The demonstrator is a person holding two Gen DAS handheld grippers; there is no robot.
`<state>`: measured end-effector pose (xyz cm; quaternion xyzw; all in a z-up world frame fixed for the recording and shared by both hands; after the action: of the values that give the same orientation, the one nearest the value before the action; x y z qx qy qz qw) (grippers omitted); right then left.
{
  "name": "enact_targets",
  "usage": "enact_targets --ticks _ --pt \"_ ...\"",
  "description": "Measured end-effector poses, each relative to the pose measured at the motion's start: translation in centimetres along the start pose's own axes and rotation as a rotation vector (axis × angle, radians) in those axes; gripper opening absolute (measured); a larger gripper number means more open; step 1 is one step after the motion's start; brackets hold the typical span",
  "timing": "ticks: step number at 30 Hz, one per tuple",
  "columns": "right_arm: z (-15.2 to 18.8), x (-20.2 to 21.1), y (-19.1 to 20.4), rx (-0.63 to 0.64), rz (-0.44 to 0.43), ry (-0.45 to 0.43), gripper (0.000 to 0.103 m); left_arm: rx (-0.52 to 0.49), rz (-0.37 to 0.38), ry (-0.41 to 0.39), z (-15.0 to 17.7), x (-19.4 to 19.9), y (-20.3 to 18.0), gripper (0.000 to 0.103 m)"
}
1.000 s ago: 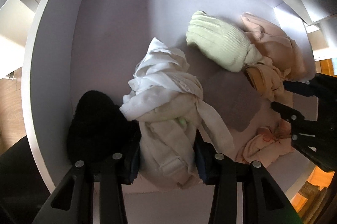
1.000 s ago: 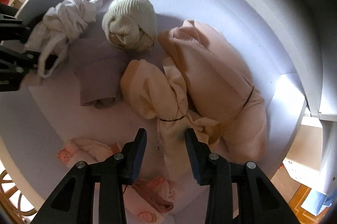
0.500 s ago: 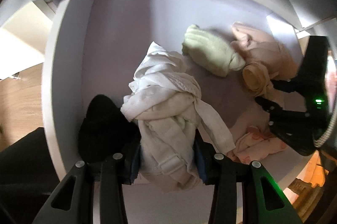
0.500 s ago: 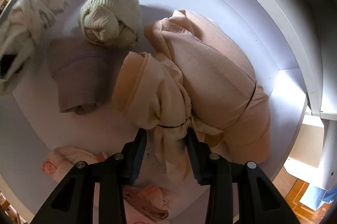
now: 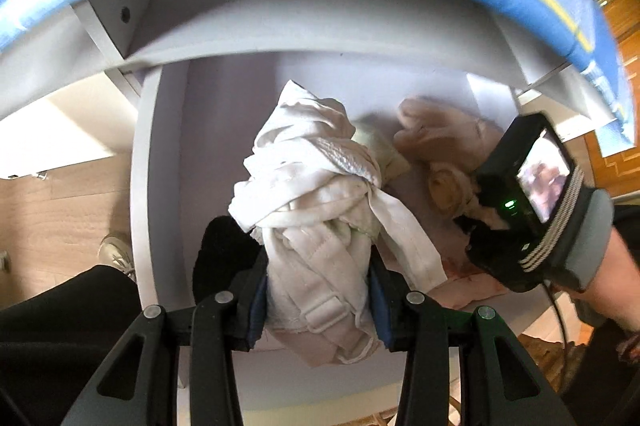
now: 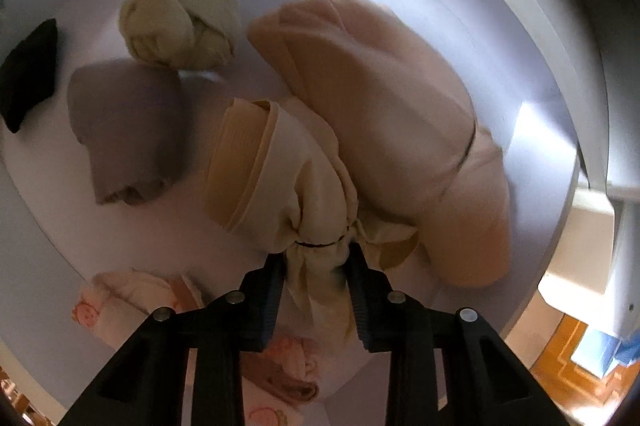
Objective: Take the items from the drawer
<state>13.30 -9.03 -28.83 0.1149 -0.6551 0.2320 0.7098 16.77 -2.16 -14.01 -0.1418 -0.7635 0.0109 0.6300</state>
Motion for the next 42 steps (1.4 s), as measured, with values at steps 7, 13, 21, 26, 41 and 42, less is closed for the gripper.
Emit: enact_targets --ticks 7,13,21,26,41,42 --pt "0.1 -0.7 -0.8 -0.042 -0.029 0.014 0.030 -0.036 0.067 -0.062 -0.4 4.9 0.0 0.043" --pt "-0.4 -1.1 -0.6 0.004 0.000 0.017 0.031 -0.117 0.094 -0.093 0.5 8.4 -1.2 0.043" --pt "0.2 -1.0 0.2 0.006 0.002 0.016 0.031 -0.225 0.149 -0.177 1.4 15.2 -3.3 0.043" --pt "0.9 -0.3 -0.3 -0.015 -0.010 0.010 0.029 -0.292 0.167 -0.257 -0.3 19.9 -5.2 0.043" --pt "2.2 -0.5 -3.1 -0.141 -0.127 0.031 0.029 -0.186 0.032 -0.373 -15.0 25.1 -3.9 0.043" --pt "2.2 -0.6 -3.1 -0.143 -0.128 0.031 0.029 -0.178 0.011 -0.372 -16.1 24.9 -3.5 0.043"
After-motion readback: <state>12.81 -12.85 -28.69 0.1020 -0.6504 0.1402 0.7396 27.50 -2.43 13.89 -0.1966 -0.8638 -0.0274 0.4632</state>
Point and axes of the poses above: each gripper's, at about its wrist camera, not at the fingertips, and x roughly against the way its jaws point, y to its left, z to its underside, the point moved 1 cm from there along -x, roughly the way its jaws point, and after that the axes turned 8 degrees about x, right-handed, at the moved point
